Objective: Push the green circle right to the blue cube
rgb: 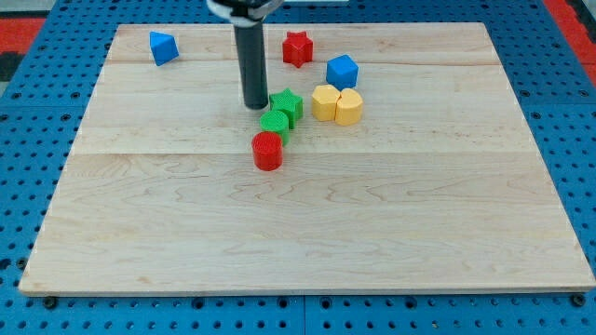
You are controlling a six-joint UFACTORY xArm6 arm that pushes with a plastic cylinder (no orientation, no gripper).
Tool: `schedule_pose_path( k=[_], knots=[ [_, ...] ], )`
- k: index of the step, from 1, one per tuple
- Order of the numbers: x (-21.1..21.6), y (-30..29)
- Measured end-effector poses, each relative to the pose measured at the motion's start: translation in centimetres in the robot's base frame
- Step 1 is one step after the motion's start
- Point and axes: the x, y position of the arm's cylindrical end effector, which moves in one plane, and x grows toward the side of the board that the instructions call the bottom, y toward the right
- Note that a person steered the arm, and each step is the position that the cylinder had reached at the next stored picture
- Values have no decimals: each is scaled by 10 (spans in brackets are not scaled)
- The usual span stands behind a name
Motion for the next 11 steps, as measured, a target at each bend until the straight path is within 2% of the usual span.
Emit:
schedule_pose_path(
  k=[1, 2, 4, 5, 6, 7, 8, 9, 10, 11],
  knots=[
    [36, 12],
    [34, 105],
    [80, 161],
    [46, 211],
    [18, 232],
    [5, 208],
    [42, 214],
    [0, 207],
    [-18, 207],
    [6, 191]
  ],
)
